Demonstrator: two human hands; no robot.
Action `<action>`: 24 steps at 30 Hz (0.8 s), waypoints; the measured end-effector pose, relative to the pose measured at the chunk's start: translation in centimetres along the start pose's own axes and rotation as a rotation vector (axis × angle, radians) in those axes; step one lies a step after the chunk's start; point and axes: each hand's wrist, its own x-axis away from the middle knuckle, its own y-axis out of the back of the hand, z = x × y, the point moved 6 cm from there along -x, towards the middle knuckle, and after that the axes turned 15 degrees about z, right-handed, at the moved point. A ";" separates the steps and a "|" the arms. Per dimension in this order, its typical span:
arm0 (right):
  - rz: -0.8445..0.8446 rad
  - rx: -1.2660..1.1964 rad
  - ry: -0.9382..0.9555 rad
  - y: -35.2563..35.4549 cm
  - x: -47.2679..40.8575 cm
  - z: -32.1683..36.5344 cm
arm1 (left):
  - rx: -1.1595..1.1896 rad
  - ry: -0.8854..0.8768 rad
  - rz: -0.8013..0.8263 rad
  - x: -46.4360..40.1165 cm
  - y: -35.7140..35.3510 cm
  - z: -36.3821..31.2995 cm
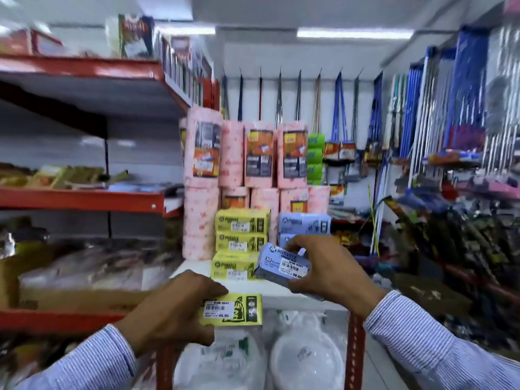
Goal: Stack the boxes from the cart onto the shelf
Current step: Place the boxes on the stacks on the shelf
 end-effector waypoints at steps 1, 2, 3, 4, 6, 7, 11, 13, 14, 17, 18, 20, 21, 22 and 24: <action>-0.017 0.017 0.000 1.0 -0.4 0.1 | 0.000 0.004 -0.019 -0.5 0.9 0.1; -0.026 0.035 -0.003 1.5 -0.8 -0.1 | -0.007 0.002 -0.035 -1.1 1.5 0.3; -0.038 0.058 -0.005 2.0 -1.4 -0.3 | -0.023 -0.002 -0.052 -1.7 2.3 0.4; -0.046 0.078 -0.010 2.3 -1.9 -0.6 | -0.037 -0.011 -0.071 -2.4 2.8 0.5; -0.053 0.105 -0.024 2.4 -3.0 -1.4 | -0.042 -0.012 -0.094 -3.7 3.7 0.9; -0.054 0.120 -0.030 2.2 -3.5 -2.0 | -0.038 -0.002 -0.110 -4.3 4.0 1.2; -0.064 0.202 -0.042 1.4 -5.6 -4.2 | -0.025 -0.001 -0.226 -6.4 5.5 1.7; -0.062 0.242 -0.051 0.9 -6.5 -5.1 | -0.035 0.007 -0.248 -7.6 5.8 1.9; -0.059 0.263 -0.052 0.6 -6.8 -5.5 | -0.044 0.006 -0.254 -8.2 5.8 2.0; -0.035 0.316 -0.060 -0.3 -7.5 -6.3 | -0.042 0.018 -0.235 -10.0 5.3 2.4; -0.028 0.333 -0.063 -0.6 -7.6 -6.5 | -0.036 0.026 -0.229 -10.5 5.1 2.7; -0.024 0.359 -0.062 -1.2 -7.8 -6.8 | -0.022 0.031 -0.223 -11.3 4.6 3.0; -0.025 0.369 -0.063 -1.4 -7.9 -7.0 | -0.019 0.031 -0.220 -11.7 4.3 3.2; -0.027 0.375 -0.061 -1.6 -8.0 -7.1 | -0.022 0.033 -0.214 -11.9 4.0 3.4; -0.027 0.384 -0.062 -1.9 -8.1 -7.4 | -0.026 0.034 -0.204 -12.3 3.6 3.7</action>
